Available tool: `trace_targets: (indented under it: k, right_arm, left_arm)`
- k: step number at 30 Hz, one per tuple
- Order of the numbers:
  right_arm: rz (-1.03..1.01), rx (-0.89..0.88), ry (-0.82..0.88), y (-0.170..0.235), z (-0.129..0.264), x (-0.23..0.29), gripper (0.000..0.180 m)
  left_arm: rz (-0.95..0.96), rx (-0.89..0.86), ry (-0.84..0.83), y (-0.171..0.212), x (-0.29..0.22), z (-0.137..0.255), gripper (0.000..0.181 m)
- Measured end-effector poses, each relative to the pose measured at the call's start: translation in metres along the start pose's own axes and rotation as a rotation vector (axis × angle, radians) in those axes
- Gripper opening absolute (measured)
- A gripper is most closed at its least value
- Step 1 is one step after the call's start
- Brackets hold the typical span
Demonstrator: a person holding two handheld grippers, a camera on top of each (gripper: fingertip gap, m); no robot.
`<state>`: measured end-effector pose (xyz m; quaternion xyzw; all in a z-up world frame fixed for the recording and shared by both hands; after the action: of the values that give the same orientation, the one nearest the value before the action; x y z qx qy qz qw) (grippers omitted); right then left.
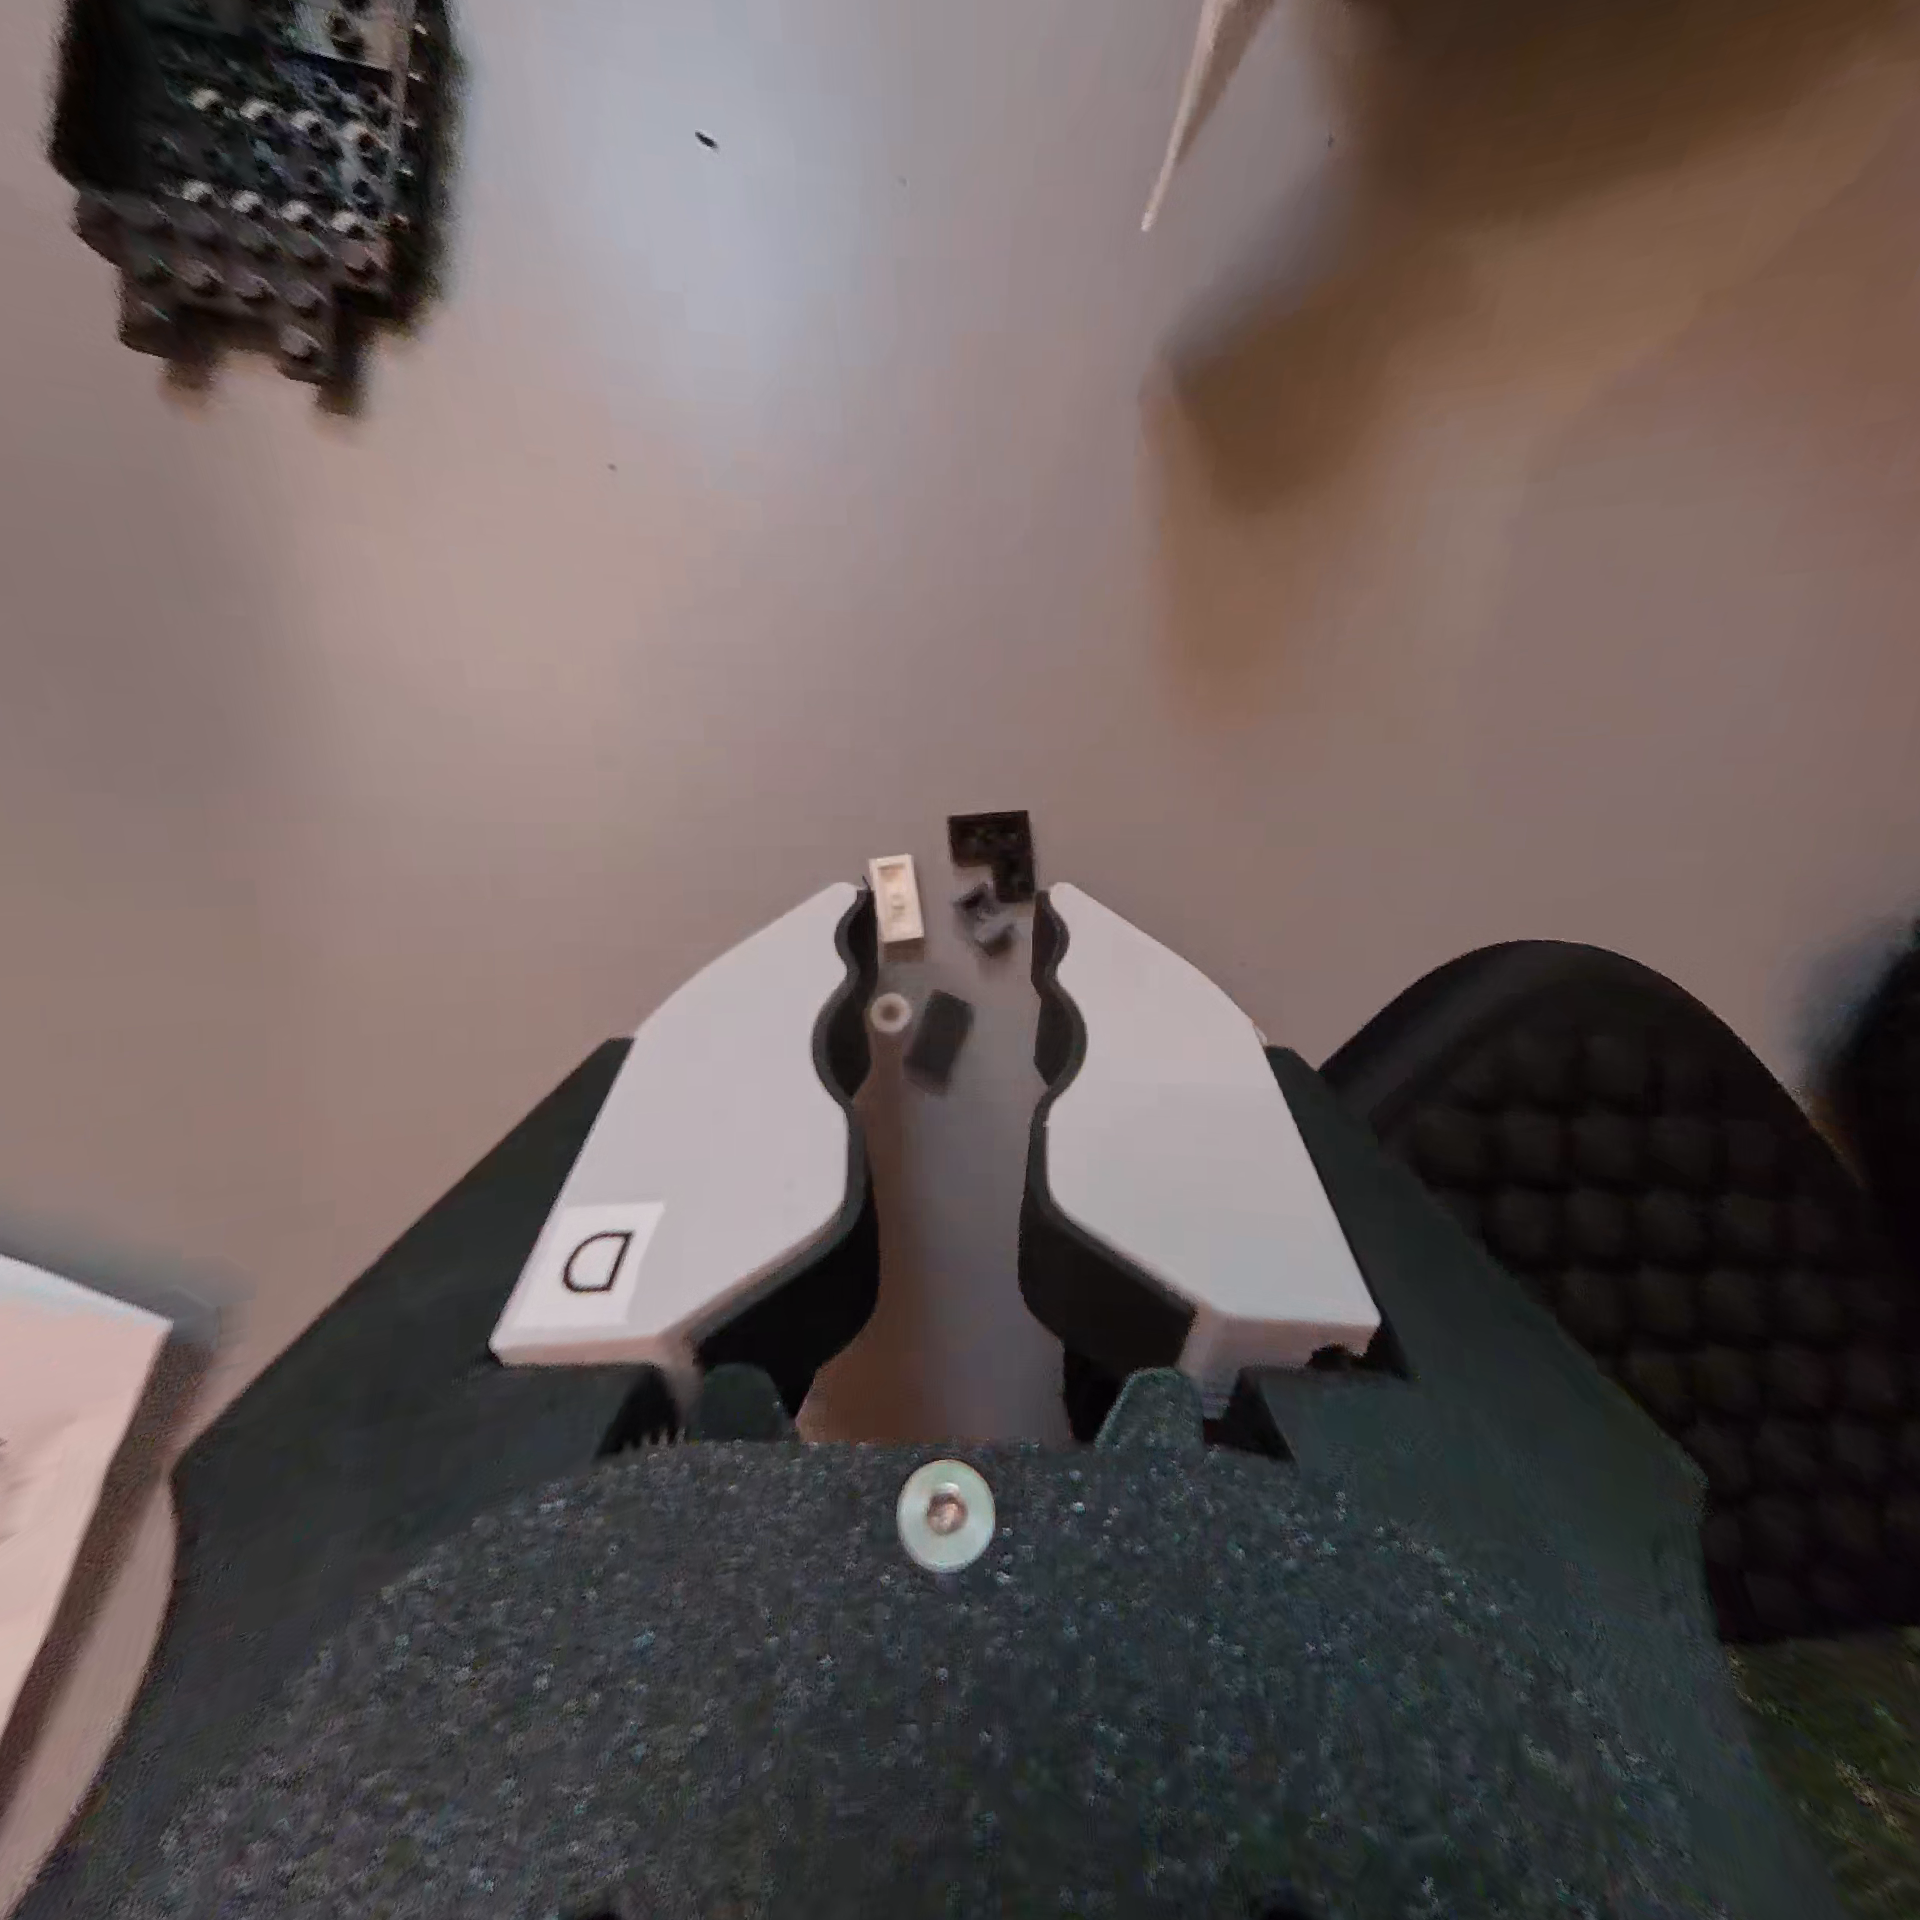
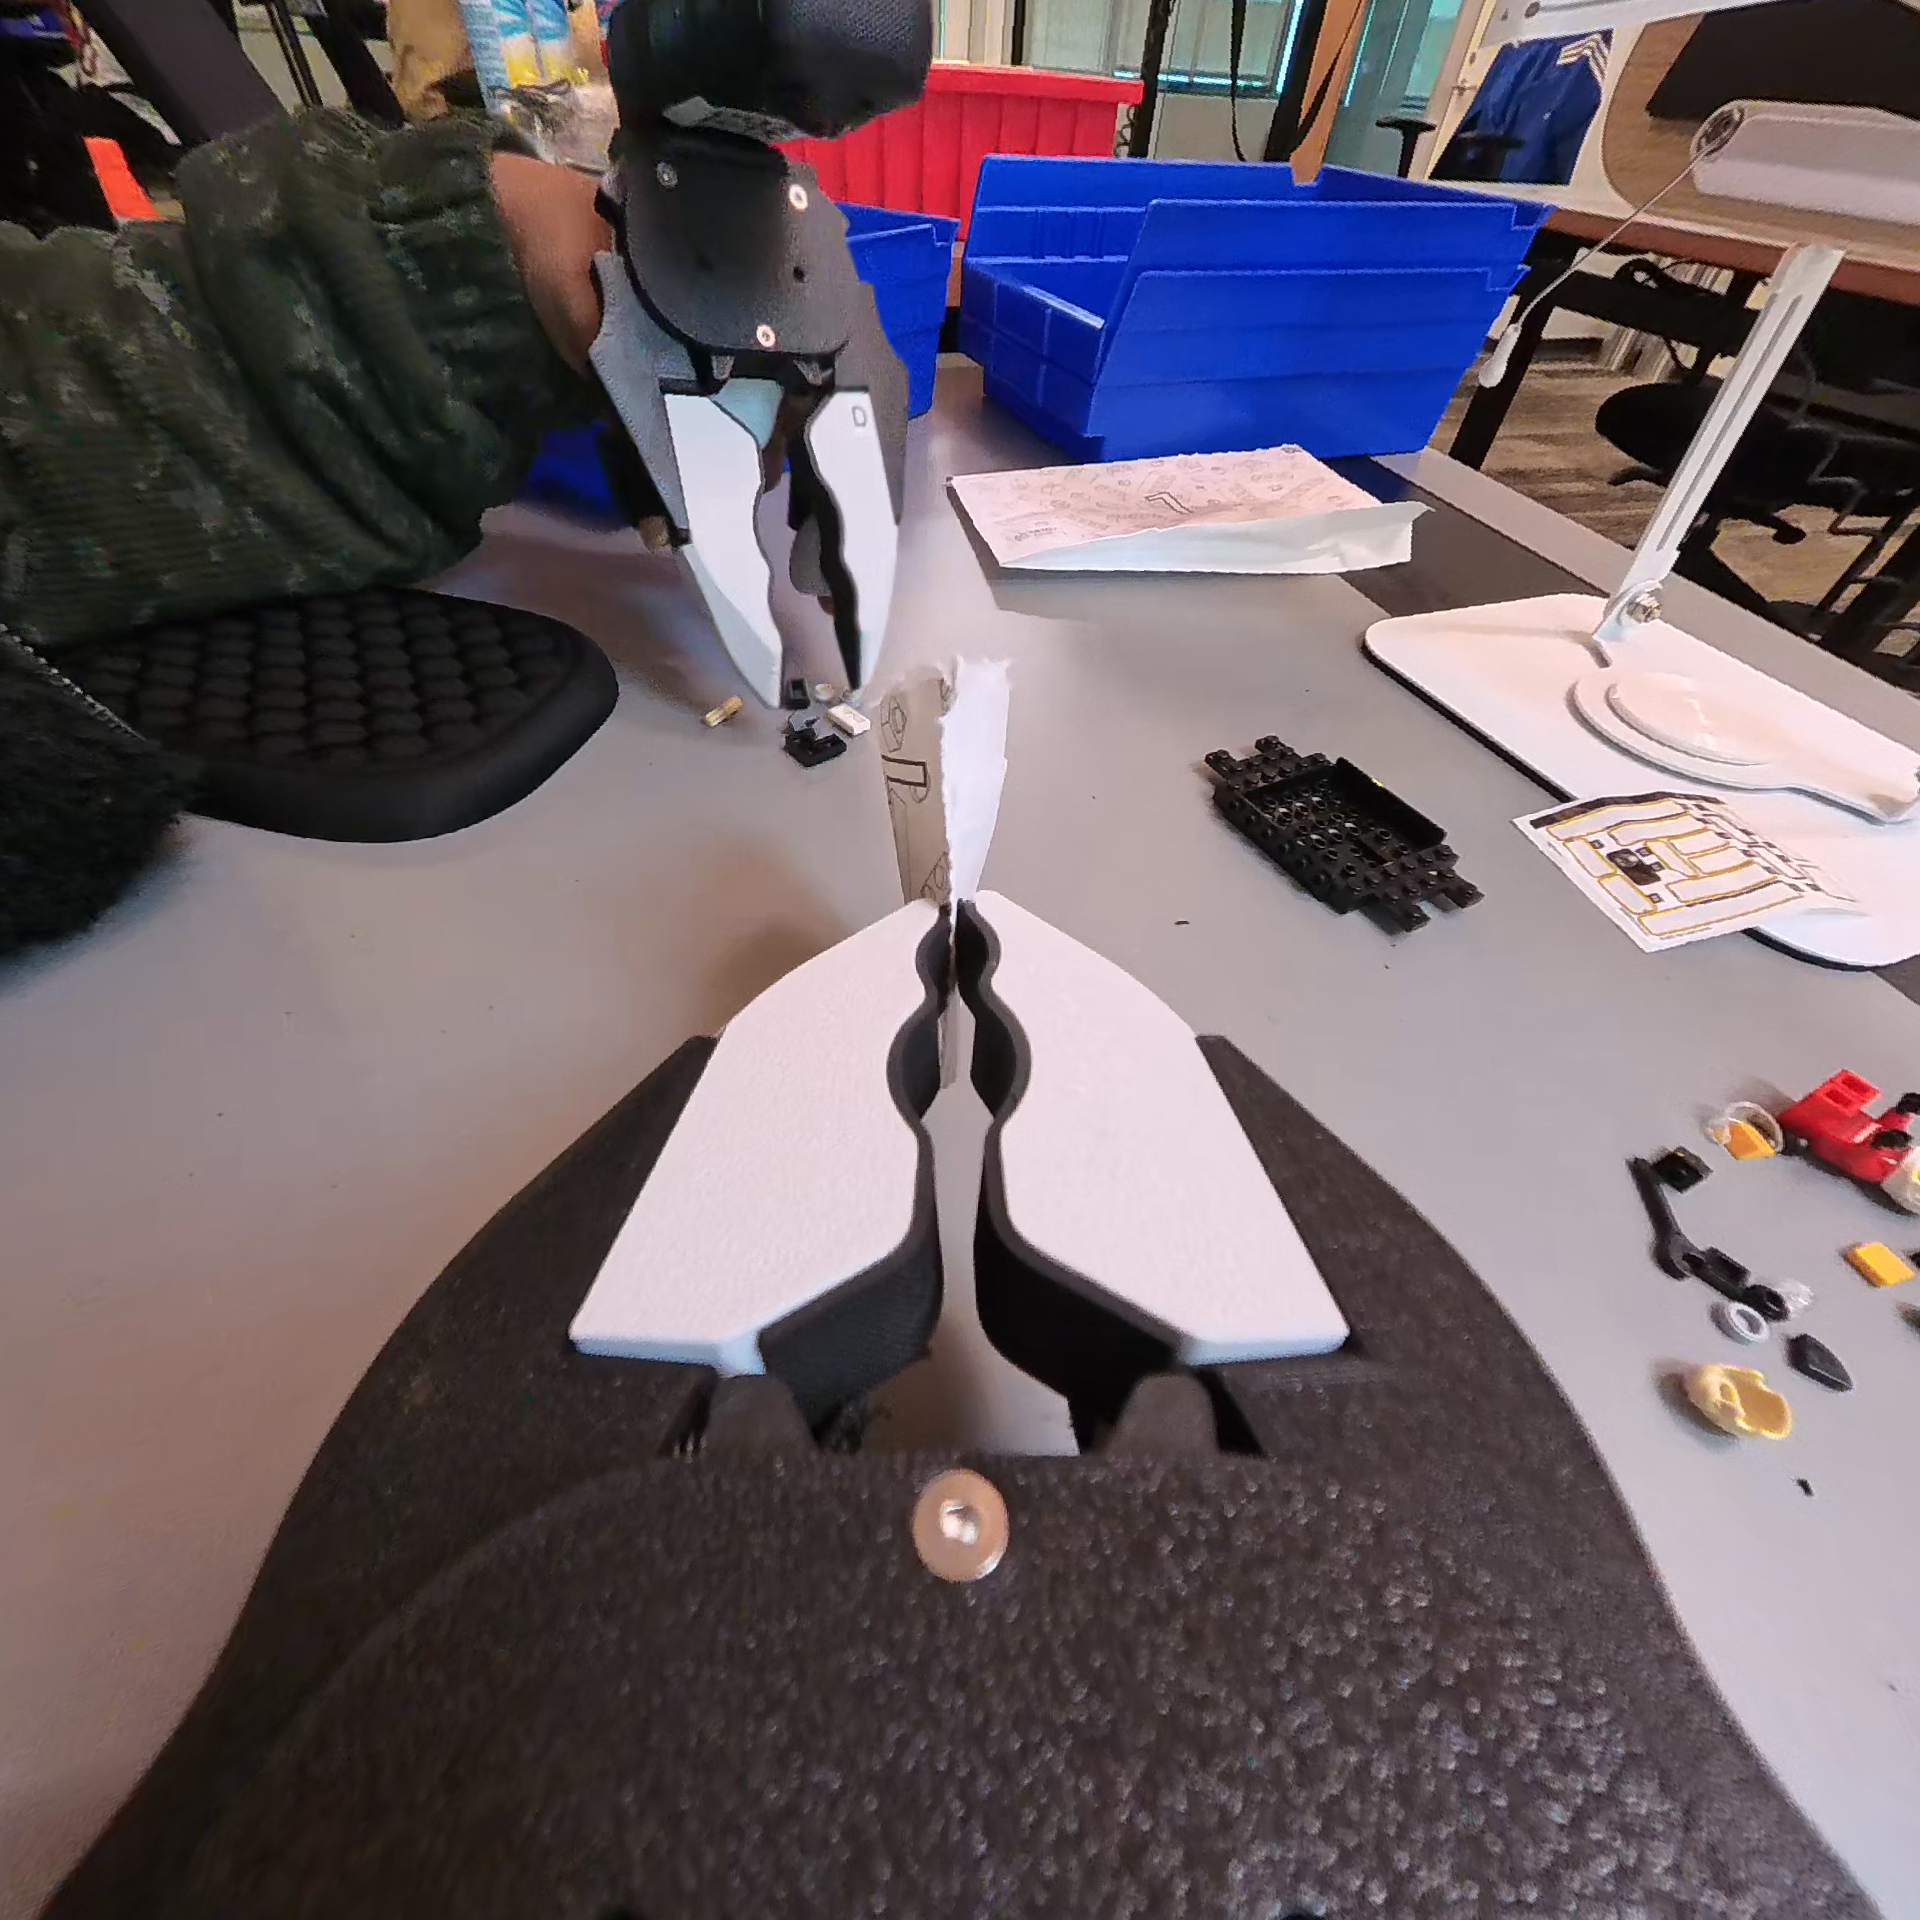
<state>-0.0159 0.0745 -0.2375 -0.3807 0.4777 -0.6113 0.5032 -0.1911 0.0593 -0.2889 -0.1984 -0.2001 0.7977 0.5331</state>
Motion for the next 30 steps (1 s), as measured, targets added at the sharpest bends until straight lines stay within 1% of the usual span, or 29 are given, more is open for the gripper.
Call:
trace_targets:
  k: [6,11,18,21,23,25,27,30]
  right_arm:
    - [0.0,0.001,0.002,0.0,0.0,0.0,0.0]
    - [0.002,0.005,0.0,0.001,0.0,0.0,0.0]
    - [0.009,0.015,-0.003,0.002,-0.001,0.002,0.0]
    - [0.031,0.039,-0.004,0.004,-0.004,0.005,0.0]
    - [0.045,0.056,-0.019,0.005,-0.009,0.012,0.0]
    - [0.068,0.076,-0.04,0.005,-0.015,0.023,0.0]
    - [0.088,0.086,-0.06,0.005,-0.021,0.032,0.0]
    - [0.087,0.067,-0.084,0.001,-0.022,0.039,0.0]
  left_arm:
    - [-0.006,0.045,0.004,0.007,0.001,-0.01,0.028]
    - [-0.001,0.026,0.005,0.006,0.003,-0.011,0.015]
    - [-0.024,-0.01,-0.014,0.0,0.005,-0.008,0.015]
    - [-0.066,-0.119,-0.024,-0.024,-0.002,0.005,0.015]
    - [-0.125,-0.228,-0.01,-0.052,-0.018,0.015,0.015]
    - [-0.199,-0.3,0.002,-0.078,-0.037,0.019,0.015]
    - [-0.268,-0.333,0.013,-0.097,-0.054,0.016,0.015]
    - [-0.311,-0.325,0.023,-0.107,-0.067,0.006,0.015]
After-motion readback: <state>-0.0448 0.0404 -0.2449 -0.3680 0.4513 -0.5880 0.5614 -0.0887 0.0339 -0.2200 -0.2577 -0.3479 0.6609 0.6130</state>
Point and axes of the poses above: each gripper's, where its closed fingertips meet, z back along the fingers, y out of its underside, x = y × z across the jaws, the point moved 1 cm from there along z, back along the fingers, and after that the axes turned 2 degrees about -z, right-handed, at the moved point
